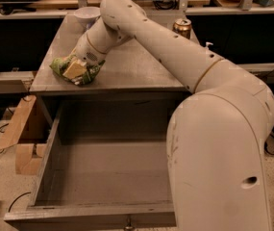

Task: Place green jalapeno chip bag into top drawer

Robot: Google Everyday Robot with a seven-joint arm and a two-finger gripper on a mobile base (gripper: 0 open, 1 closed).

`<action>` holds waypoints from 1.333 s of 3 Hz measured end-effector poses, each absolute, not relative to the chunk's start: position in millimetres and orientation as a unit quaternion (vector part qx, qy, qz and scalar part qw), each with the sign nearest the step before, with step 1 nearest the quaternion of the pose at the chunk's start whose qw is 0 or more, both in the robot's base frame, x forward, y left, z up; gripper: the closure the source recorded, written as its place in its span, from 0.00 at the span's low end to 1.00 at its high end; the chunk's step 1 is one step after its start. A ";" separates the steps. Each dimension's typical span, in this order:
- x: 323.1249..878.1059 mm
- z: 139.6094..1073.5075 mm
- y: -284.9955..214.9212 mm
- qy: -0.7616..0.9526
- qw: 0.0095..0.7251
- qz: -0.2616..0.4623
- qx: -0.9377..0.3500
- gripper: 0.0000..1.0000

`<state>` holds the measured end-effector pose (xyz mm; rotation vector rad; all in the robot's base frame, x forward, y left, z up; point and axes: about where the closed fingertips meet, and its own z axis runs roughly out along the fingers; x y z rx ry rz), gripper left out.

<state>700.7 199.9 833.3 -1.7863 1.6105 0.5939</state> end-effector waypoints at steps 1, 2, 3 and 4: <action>700.8 833.3 199.9 0.615 0.326 0.227 -0.682 1.00; 701.7 855.7 187.7 0.623 0.333 0.200 -0.679 1.00; 695.0 891.3 169.3 0.634 0.343 0.160 -0.674 1.00; 682.2 922.3 152.3 0.643 0.347 0.131 -0.670 1.00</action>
Offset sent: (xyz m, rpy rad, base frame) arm 0.0049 -0.0505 0.0881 -0.0869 -0.1439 -0.1315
